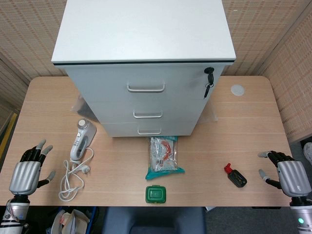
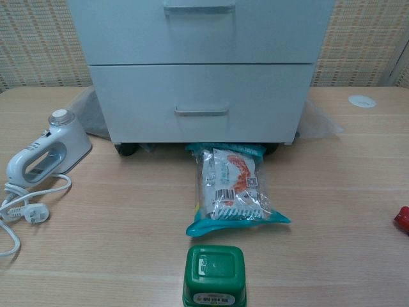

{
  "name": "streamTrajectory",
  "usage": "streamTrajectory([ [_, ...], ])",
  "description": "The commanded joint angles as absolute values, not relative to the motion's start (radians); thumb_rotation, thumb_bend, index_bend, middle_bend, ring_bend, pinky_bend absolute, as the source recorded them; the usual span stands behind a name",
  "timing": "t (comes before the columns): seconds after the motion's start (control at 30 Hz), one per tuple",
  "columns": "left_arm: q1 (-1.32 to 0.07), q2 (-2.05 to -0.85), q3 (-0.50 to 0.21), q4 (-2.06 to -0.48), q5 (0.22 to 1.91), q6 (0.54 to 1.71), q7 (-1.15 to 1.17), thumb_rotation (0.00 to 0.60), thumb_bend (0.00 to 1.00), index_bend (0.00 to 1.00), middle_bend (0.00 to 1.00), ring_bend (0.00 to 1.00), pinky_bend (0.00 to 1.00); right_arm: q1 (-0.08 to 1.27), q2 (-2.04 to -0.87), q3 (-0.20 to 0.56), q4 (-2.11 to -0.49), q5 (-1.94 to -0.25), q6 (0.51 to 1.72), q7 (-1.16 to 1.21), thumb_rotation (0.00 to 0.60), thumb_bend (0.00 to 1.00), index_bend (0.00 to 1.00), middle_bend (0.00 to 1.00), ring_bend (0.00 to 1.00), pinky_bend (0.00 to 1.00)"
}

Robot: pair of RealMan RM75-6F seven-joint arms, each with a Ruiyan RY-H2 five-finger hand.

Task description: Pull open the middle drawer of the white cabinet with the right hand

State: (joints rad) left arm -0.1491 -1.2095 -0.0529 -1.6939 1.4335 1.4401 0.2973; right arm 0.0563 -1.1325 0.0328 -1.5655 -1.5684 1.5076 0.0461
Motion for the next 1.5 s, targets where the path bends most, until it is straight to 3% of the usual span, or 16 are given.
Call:
streamTrajectory([
  [0.03, -0.148, -1.208, -0.052, -1.694, 1.434, 1.441, 0.297, 0.600, 0.25, 0.15, 0.04, 0.12, 0.16, 0.056, -1.134, 0.032, -1.563, -1.574, 1.512, 0.051, 0.600, 0.25, 0.35, 0.39, 0.36, 0.49],
  [0.5, -0.147, -1.199, -0.053, -1.704, 1.458, 1.457, 0.285, 0.600, 0.25, 0.16, 0.04, 0.12, 0.16, 0.097, -1.076, 0.065, -1.630, -1.649, 1.546, -0.013, 0.600, 0.25, 0.35, 0.41, 0.37, 0.49],
  [0.77, -0.138, -1.188, -0.049, -1.711, 1.466, 1.472, 0.279, 0.600, 0.25, 0.16, 0.04, 0.12, 0.16, 0.174, -1.048, 0.110, -1.721, -1.703, 1.511, -0.121, 0.600, 0.25, 0.35, 0.56, 0.56, 0.49],
  [0.83, -0.135, -1.185, -0.048, -1.711, 1.465, 1.473, 0.279, 0.600, 0.25, 0.16, 0.04, 0.12, 0.16, 0.192, -1.041, 0.120, -1.747, -1.702, 1.493, -0.140, 0.600, 0.25, 0.35, 0.60, 0.61, 0.53],
  [1.03, -0.134, -1.173, -0.046, -1.720, 1.474, 1.477, 0.282, 0.600, 0.25, 0.16, 0.04, 0.12, 0.16, 0.276, -0.998, 0.159, -1.878, -1.692, 1.384, -0.234, 0.600, 0.25, 0.29, 0.75, 0.76, 0.69],
  [1.23, -0.130, -1.169, -0.044, -1.727, 1.485, 1.484, 0.278, 0.600, 0.25, 0.16, 0.04, 0.12, 0.16, 0.381, -0.956, 0.222, -2.035, -1.593, 1.233, -0.375, 0.600, 0.25, 0.20, 0.84, 0.86, 0.71],
  [1.37, -0.130, -1.169, -0.041, -1.727, 1.483, 1.478, 0.281, 0.600, 0.25, 0.16, 0.04, 0.12, 0.16, 0.458, -0.968, 0.265, -2.090, -1.507, 1.149, -0.445, 0.600, 0.26, 0.19, 0.85, 0.88, 0.71],
  [1.5, -0.130, -1.165, -0.041, -1.729, 1.480, 1.474, 0.279, 0.600, 0.25, 0.16, 0.04, 0.12, 0.16, 0.540, -0.975, 0.307, -2.117, -1.390, 1.066, -0.516, 0.600, 0.44, 0.19, 0.88, 0.93, 0.75],
])
